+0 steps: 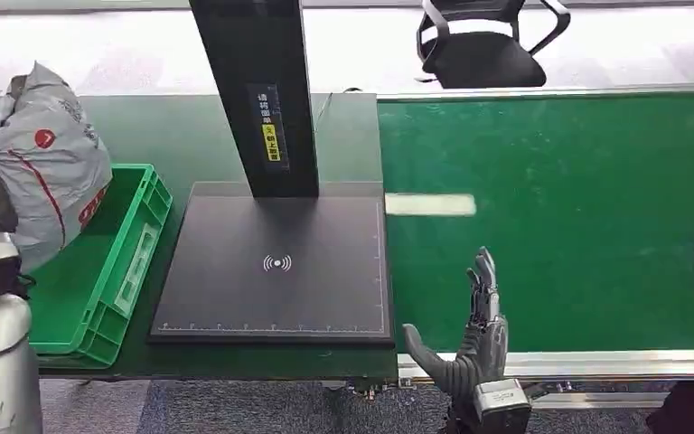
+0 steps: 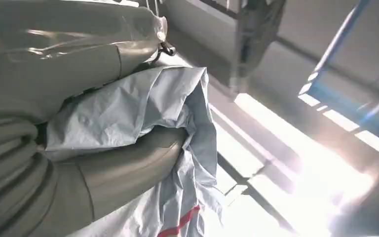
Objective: Moved the parcel from conveyor to table for the left to box.
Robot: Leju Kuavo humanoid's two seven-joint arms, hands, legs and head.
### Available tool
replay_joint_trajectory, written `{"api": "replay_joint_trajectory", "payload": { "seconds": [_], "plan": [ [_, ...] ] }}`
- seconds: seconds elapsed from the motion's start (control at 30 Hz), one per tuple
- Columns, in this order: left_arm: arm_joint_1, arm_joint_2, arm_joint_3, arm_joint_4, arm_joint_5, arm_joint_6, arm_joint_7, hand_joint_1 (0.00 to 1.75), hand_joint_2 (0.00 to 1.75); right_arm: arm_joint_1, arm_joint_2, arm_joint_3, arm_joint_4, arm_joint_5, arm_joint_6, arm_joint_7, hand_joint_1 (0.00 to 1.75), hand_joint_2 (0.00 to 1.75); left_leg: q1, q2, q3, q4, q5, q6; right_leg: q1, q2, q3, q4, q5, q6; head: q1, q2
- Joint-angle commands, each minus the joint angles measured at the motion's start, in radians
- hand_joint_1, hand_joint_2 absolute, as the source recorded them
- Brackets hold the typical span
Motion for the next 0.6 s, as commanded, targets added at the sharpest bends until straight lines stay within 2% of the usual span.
{"api": "replay_joint_trajectory", "payload": {
  "seconds": [0.03, 0.13, 0.2, 0.27, 0.3, 0.33, 0.37, 0.4, 0.43, 0.6],
  "plan": [
    [-0.202, 0.072, 0.095, 0.482, -0.063, -0.076, 0.032, 1.59, 1.75, 0.014, 0.018, -0.054, -0.024, 0.02, 0.018, 0.001, 0.0, 1.75, 0.0, -0.004, 0.001, -0.001, 0.001, 0.002, 0.0, -0.004, 0.002, 0.0, 0.0, -0.003, 0.0, 0.0],
    [-0.202, 0.072, 0.095, 0.482, -0.063, -0.076, 0.032, 1.59, 1.75, 0.014, 0.018, -0.054, -0.024, 0.02, 0.018, 0.001, 0.0, 1.75, 0.0, -0.004, 0.003, -0.003, 0.001, 0.004, 0.001, -0.004, 0.003, -0.003, 0.0, -0.005, 0.0, 0.0],
    [-0.22, 0.061, 0.103, 0.519, -0.071, -0.092, 0.046, 1.61, 1.75, 0.017, 0.025, -0.061, -0.026, 0.027, 0.025, 0.002, 0.0, 1.75, 0.0, -0.003, 0.0, -0.001, 0.001, 0.002, 0.001, -0.003, 0.001, -0.001, 0.0, -0.002, 0.001, 0.0],
    [-0.218, 0.053, 0.104, 0.571, -0.081, -0.118, 0.036, 1.52, 1.75, 0.019, 0.036, -0.072, -0.029, 0.039, 0.038, 0.008, 0.0, 1.75, 0.0, -0.004, 0.0, -0.001, 0.001, 0.002, 0.001, -0.004, 0.001, -0.001, 0.0, -0.003, 0.001, 0.0],
    [-0.206, 0.048, 0.102, 0.576, -0.091, -0.115, 0.03, 1.57, 1.75, 0.02, 0.04, -0.076, -0.029, 0.043, 0.042, 0.009, 0.0, 1.75, -0.001, -0.003, 0.0, -0.001, 0.001, 0.002, 0.0, -0.003, 0.0, 0.0, 0.0, -0.002, 0.0, 0.0],
    [-0.192, 0.043, 0.1, 0.577, -0.096, -0.113, 0.027, 1.5, 1.75, 0.019, 0.041, -0.079, -0.03, 0.045, 0.045, 0.009, 0.0, 1.75, -0.001, -0.003, 0.0, -0.001, 0.001, 0.002, 0.0, -0.004, 0.001, -0.001, 0.0, -0.002, 0.001, 0.0],
    [-0.181, 0.035, 0.1, 0.574, -0.097, -0.116, 0.026, 1.5, 1.75, 0.019, 0.043, -0.082, -0.03, 0.047, 0.05, 0.01, 0.0, 1.75, -0.001, -0.004, 0.001, -0.002, 0.001, 0.002, 0.0, -0.004, 0.002, -0.002, 0.0, -0.003, 0.0, 0.0],
    [-0.175, 0.033, 0.093, 0.578, -0.113, -0.134, 0.034, 1.36, 1.75, 0.019, 0.047, -0.09, -0.029, 0.053, 0.058, 0.009, 0.0, 1.75, -0.001, -0.002, 0.0, -0.001, 0.001, 0.002, 0.0, -0.003, 0.0, -0.001, 0.0, -0.002, 0.0, 0.0],
    [-0.179, 0.041, 0.068, 0.595, -0.144, -0.171, 0.059, 0.0, 1.75, 0.015, 0.048, -0.095, -0.027, 0.056, 0.063, 0.009, 0.0, 1.75, -0.001, -0.004, 0.002, -0.003, 0.002, 0.003, 0.0, -0.004, 0.003, -0.003, 0.0, -0.004, 0.0, 0.0],
    [-0.172, 0.027, 0.064, 0.588, -0.156, -0.189, 0.067, 0.0, 1.75, 0.008, 0.053, -0.106, -0.023, 0.061, 0.072, 0.009, 0.0, 1.75, 0.0, -0.005, 0.001, -0.002, 0.001, 0.003, 0.001, -0.006, 0.003, -0.003, 0.0, -0.004, 0.0, 0.0]
  ]
}}
